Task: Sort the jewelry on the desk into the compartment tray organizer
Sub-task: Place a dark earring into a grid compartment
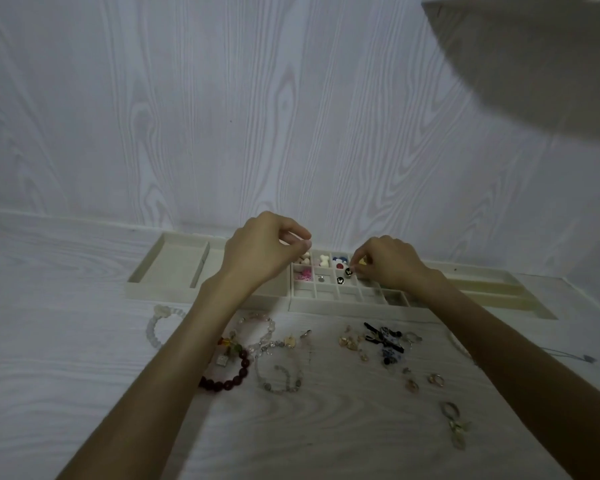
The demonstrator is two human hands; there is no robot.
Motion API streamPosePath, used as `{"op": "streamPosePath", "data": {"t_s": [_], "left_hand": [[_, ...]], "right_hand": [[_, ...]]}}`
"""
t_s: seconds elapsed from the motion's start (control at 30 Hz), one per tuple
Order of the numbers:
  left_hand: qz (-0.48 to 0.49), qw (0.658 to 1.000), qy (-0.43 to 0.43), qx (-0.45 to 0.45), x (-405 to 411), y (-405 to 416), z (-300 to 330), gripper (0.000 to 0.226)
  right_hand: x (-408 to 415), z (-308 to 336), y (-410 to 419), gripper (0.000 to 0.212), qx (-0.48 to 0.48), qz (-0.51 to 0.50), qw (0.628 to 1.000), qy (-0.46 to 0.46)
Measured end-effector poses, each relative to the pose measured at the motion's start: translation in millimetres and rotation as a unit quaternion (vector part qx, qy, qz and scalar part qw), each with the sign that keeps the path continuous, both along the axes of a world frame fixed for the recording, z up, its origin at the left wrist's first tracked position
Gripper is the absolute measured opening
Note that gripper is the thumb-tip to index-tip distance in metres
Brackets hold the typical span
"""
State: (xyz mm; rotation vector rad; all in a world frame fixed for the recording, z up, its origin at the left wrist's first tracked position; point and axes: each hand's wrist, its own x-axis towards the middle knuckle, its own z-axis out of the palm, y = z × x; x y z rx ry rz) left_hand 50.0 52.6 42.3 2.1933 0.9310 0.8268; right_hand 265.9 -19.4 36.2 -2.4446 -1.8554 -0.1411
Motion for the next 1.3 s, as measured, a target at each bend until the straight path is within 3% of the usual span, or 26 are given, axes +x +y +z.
{"op": "streamPosePath", "data": {"t_s": [0.2,0.6,0.7,0.87,1.13,1.3], "left_hand": [[-0.001,1.0,-0.006,0.0,-3,3,-1,0.007],[-0.017,1.0,0.009,0.001,-2,2,0,0.009],[-0.032,0.999,0.037,0.005,-8,3,3,0.011],[-0.069,0.991,0.1,0.063,6,7,6,0.02],[-0.118,0.956,0.254,0.084,90,28,-12,0.031],[-0.126,0.935,0.309,0.122,106,27,-20,0.029]], "right_hand": [[-10,-8,9,0.018,-0.06,0.02,0.992,-0.105],[-10,-9,13,0.02,-0.083,0.019,0.988,-0.125],[-7,-2,10,0.022,-0.093,0.025,0.991,-0.097],[21,26,-4,0.023,-0.085,0.053,0.994,0.046],[25,1,4,0.024,-0.056,0.082,0.995,0.023],[24,-3,12,0.039,-0.063,0.108,0.992,-0.018]]}}
